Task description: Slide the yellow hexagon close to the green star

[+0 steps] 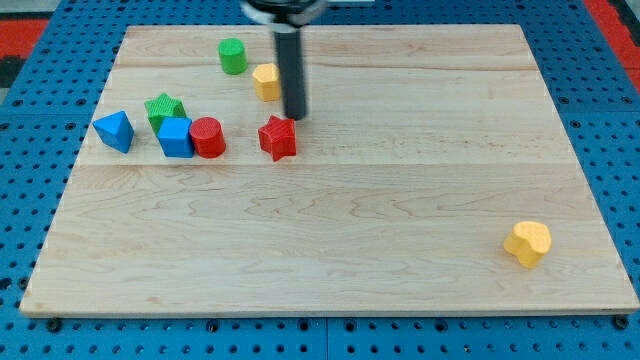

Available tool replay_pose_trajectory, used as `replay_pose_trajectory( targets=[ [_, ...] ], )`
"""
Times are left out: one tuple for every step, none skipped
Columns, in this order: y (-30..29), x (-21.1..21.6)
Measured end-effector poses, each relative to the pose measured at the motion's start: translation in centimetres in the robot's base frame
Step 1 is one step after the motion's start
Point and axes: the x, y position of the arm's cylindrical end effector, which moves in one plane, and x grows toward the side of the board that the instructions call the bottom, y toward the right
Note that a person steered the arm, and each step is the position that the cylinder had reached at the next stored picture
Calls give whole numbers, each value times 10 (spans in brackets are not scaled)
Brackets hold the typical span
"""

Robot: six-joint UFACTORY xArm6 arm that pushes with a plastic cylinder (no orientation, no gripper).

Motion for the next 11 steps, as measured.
replay_pose_trajectory(
  targets=[
    [-9,36],
    [-92,38],
    [-130,34],
    [-20,5],
    [14,-58],
    [-44,-71],
    [-111,-55],
    [-111,-35],
    [-109,-19],
    [-50,-72],
    [-71,-130]
  ],
)
